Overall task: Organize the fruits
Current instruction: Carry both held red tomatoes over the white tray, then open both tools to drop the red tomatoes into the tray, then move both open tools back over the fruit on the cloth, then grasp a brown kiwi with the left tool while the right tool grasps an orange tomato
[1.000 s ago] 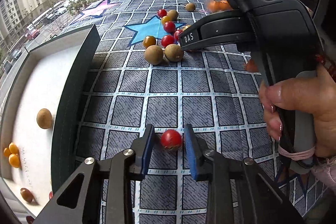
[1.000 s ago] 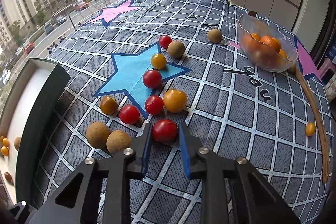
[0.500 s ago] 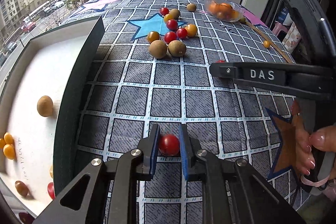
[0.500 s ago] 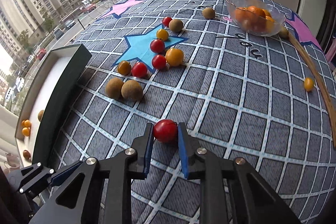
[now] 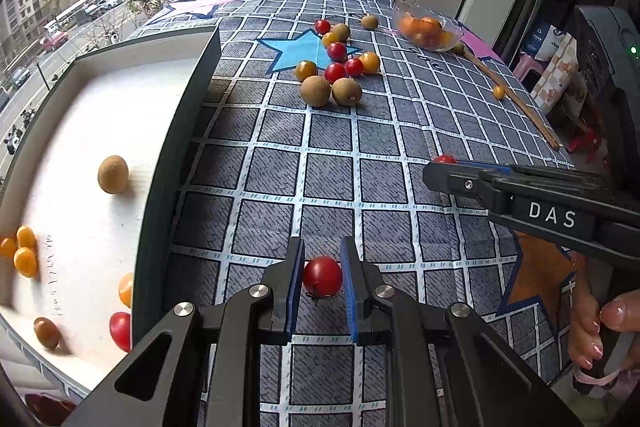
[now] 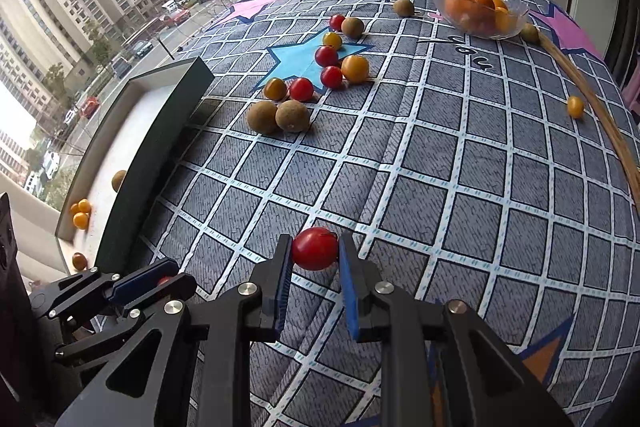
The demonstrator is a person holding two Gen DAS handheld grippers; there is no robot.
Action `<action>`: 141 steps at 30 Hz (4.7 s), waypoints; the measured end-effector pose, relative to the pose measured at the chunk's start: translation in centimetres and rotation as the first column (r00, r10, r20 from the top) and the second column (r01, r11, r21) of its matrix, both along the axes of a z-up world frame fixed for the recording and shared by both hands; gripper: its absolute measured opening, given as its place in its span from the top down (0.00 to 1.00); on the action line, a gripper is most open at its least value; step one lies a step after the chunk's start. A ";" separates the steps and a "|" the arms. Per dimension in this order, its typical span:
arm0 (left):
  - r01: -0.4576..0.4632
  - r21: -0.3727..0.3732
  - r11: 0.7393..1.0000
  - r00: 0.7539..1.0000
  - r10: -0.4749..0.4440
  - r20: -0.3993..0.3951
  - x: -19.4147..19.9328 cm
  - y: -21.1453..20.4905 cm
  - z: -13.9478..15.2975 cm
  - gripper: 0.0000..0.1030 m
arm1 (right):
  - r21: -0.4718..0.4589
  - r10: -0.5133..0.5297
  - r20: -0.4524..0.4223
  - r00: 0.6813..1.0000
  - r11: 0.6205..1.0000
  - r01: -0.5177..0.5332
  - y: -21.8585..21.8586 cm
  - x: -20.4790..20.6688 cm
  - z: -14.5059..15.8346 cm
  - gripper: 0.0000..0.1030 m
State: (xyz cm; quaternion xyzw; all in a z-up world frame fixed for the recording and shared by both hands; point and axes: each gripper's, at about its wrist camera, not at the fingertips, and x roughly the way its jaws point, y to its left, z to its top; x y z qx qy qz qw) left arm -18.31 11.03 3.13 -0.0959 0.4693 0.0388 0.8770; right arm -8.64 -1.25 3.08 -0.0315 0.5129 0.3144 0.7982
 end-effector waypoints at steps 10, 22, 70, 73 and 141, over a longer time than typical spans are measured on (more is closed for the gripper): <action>-0.030 0.006 1.000 0.998 0.029 0.061 -1.6 2.2 2.5 0.81 | 0.006 0.045 0.021 0.999 0.999 -0.045 2.3 -1.1 1.9 0.76; -0.186 0.056 0.981 0.978 0.180 0.103 -3.8 10.0 3.9 0.81 | 0.011 0.173 0.048 0.984 0.985 -0.174 9.2 -2.6 4.4 0.76; -0.296 0.143 0.945 0.952 0.303 -0.032 -0.1 18.3 -0.2 0.80 | -0.117 0.299 0.044 0.953 0.949 -0.292 22.5 -1.3 3.2 0.33; -0.303 0.148 0.942 0.950 0.311 -0.032 -0.3 18.2 0.0 0.45 | -0.085 0.278 0.052 0.959 0.958 -0.273 21.5 -1.1 4.2 0.23; -0.045 0.245 0.968 0.997 0.059 -0.052 13.7 1.2 -1.7 0.29 | -0.149 0.018 0.161 0.987 0.989 0.006 5.7 12.0 -1.7 0.37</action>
